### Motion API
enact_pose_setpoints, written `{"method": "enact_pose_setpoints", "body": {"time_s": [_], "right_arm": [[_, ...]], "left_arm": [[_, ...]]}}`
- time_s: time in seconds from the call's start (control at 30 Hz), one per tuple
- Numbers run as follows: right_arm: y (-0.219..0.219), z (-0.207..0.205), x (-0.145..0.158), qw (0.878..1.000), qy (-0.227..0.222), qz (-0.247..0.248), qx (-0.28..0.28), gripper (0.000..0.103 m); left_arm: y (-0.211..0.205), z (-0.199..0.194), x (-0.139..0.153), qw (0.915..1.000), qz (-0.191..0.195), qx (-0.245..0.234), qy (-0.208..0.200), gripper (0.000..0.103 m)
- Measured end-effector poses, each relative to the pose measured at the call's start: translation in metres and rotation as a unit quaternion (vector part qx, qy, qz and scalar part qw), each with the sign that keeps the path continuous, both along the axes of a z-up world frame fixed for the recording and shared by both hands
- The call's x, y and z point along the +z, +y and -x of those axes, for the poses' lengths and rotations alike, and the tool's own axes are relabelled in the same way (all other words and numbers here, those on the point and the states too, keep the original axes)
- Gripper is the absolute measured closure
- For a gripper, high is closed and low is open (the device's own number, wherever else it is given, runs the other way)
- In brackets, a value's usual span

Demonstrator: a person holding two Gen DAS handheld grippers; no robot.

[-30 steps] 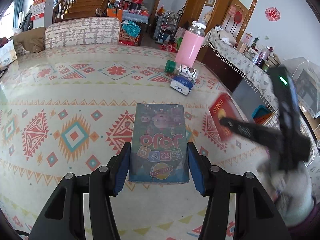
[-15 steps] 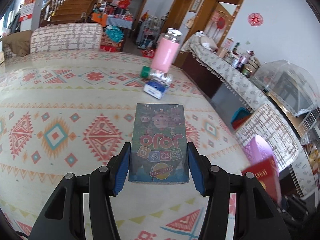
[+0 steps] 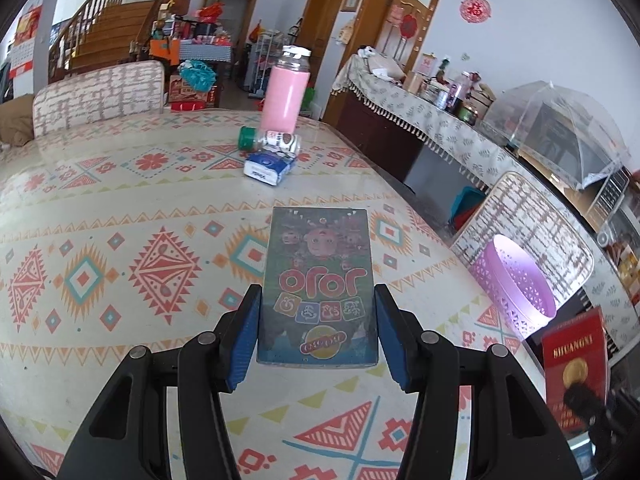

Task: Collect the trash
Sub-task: 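Carry snack box and red cigarette box to the pink wastebasket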

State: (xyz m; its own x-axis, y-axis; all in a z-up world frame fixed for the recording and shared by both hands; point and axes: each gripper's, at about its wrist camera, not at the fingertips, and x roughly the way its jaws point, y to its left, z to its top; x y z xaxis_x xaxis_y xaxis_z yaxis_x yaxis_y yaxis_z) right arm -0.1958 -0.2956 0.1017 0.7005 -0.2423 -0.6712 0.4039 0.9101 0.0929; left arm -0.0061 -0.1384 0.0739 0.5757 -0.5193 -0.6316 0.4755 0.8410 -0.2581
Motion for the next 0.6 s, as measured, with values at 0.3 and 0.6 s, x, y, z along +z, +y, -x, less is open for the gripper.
{"method": "enact_pose_setpoints", "body": {"time_s": [0.3,0.6], "right_arm": [[-0.044,-0.011,-0.019,0.999,-0.002,-0.034,0.019,0.079],[-0.063,-0.023,-0.032,0.996,-0.013,-0.051,0.071,0.08]], "left_arm": [[-0.019,0.02,0.002,0.998,-0.047,-0.008,-0.042,0.049],[-0.033,0.026,-0.007,0.9954,-0.081,-0.013,-0.048,0.049]]}}
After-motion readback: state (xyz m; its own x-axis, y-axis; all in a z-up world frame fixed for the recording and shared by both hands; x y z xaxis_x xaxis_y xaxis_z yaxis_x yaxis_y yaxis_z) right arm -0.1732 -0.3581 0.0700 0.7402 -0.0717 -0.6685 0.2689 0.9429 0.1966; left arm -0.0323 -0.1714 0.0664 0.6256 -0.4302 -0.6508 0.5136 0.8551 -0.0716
